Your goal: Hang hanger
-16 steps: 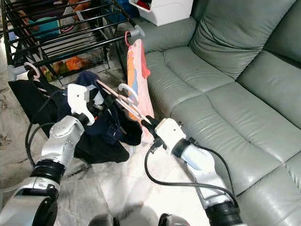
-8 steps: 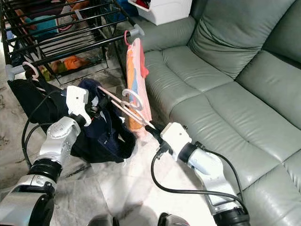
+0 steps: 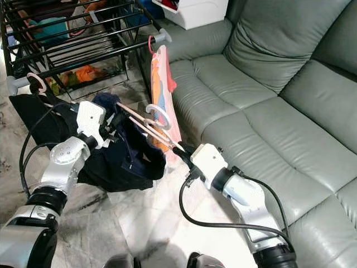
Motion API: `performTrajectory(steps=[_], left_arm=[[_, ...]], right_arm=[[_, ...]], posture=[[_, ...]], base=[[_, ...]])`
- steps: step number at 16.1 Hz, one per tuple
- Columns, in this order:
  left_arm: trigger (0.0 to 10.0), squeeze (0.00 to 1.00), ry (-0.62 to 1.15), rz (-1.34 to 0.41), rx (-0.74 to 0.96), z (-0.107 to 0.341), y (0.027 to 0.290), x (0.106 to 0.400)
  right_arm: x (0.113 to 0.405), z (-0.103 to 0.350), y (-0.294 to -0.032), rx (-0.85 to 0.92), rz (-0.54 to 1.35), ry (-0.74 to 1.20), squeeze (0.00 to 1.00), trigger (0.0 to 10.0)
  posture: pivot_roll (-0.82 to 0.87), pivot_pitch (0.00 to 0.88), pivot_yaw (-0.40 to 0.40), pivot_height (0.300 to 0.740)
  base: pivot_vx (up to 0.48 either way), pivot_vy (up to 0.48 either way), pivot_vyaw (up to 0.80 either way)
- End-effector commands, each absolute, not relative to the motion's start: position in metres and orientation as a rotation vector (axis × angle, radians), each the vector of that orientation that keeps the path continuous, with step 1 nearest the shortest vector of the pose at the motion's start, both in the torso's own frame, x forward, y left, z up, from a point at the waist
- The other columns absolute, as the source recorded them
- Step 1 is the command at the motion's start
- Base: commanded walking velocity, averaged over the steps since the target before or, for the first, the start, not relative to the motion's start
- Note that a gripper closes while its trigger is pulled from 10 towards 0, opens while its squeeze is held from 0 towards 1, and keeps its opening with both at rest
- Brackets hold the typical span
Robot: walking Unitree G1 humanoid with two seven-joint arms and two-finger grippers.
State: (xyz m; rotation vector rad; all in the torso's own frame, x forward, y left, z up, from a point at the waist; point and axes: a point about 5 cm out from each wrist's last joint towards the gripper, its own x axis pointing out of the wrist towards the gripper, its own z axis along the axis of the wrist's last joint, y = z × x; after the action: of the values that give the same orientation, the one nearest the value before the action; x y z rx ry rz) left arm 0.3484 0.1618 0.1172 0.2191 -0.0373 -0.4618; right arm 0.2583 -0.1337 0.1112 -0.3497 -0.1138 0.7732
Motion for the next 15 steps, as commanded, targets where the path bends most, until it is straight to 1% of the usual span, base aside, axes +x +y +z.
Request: performTrajectory(steps=[1,4,8,11,13,15], left_arm=[[0.0,0.0,-0.049,-0.449,0.271,0.123,0.167,0.351],[0.0,0.0,-0.069,-0.439,0.348,0.127,0.168,0.352],[0.0,0.0,-0.136,-0.372,0.427,0.142,0.174,0.359],[0.0,0.0,-0.196,-0.374,0.482,0.151,0.17,0.36],[0.0,0.0,-0.291,-0.47,0.534,0.16,0.152,0.355],[0.0,0.0,-0.4,-0.657,0.633,0.162,0.123,0.341]], right_arm=[[0.264,0.119,-0.133,-0.364,0.736,-0.159,0.0,10.0],[0.264,0.116,-0.132,-0.357,0.732,-0.148,0.0,10.0],[0.264,0.11,-0.131,-0.346,0.716,-0.123,0.0,10.0],[0.264,0.106,-0.129,-0.347,0.713,-0.105,0.0,10.0],[0.267,0.105,-0.126,-0.331,0.7,-0.091,0.0,10.0],[0.272,0.102,-0.12,-0.301,0.703,-0.074,0.0,10.0]], posture=[[-0.06,0.021,0.022,0.74],[-0.06,0.022,0.021,0.74],[-0.05,0.024,0.023,0.74],[-0.05,0.024,0.023,0.74],[-0.05,0.028,0.021,0.74],[-0.05,0.027,0.019,0.74]], base=[[0.0,0.0,0.0],[0.0,0.0,0.0],[0.0,0.0,0.0],[0.0,0.0,0.0],[0.0,0.0,0.0],[0.0,0.0,0.0]])
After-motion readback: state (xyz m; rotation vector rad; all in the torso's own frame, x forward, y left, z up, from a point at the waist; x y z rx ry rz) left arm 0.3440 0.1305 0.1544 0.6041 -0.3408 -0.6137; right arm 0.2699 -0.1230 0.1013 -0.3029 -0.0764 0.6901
